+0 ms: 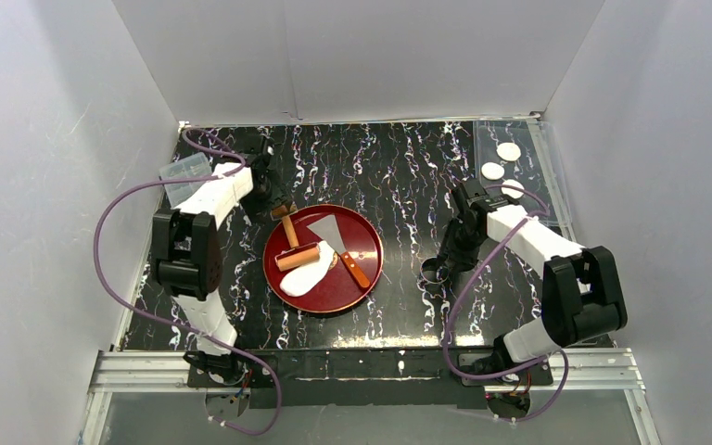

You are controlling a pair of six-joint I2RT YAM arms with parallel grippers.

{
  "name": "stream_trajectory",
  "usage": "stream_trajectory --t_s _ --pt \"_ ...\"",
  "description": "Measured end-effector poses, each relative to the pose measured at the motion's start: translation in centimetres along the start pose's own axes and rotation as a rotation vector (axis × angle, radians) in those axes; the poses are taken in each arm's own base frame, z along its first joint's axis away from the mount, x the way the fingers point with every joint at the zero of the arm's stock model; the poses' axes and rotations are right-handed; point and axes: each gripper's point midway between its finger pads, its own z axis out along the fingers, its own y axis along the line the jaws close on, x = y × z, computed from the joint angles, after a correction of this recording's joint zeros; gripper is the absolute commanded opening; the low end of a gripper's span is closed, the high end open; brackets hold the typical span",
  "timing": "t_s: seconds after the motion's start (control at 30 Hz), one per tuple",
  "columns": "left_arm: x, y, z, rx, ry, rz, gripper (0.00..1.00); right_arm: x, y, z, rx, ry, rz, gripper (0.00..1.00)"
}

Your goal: Roll out the dumpling wrappers from the dough

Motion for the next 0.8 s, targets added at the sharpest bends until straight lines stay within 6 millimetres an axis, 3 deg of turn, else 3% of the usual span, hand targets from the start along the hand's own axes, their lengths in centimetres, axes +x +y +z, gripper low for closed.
stream_trajectory --t_s 0.23,0.37,0.67,0.73,0.8 --pt "-1.8 0.0 -5.8 0.072 -0.128 0.076 0.67 0.0 0.5 1.1 0.005 0.002 -0.055 0.24" --pt "-1.6 0.6 -7.4 0.092 -0.167 0.140 0.67 0.4 -0.1 2.3 0.054 0.028 -0.093 0.04" --pt "-1.0 1.7 -3.2 0.032 -0.087 0.376 0.86 0.1 -0.3 2.3 0.072 0.017 -0.134 0.01" --pt "-1.4 1.4 -2.3 0.014 -0.055 0.420 0.83 0.2 -0.3 2.3 0.075 0.017 -0.139 0.01" --pt "-1.7 0.9 -1.7 0.017 -0.029 0.439 0.69 0.2 -0.4 2.2 0.077 0.015 -0.142 0.01"
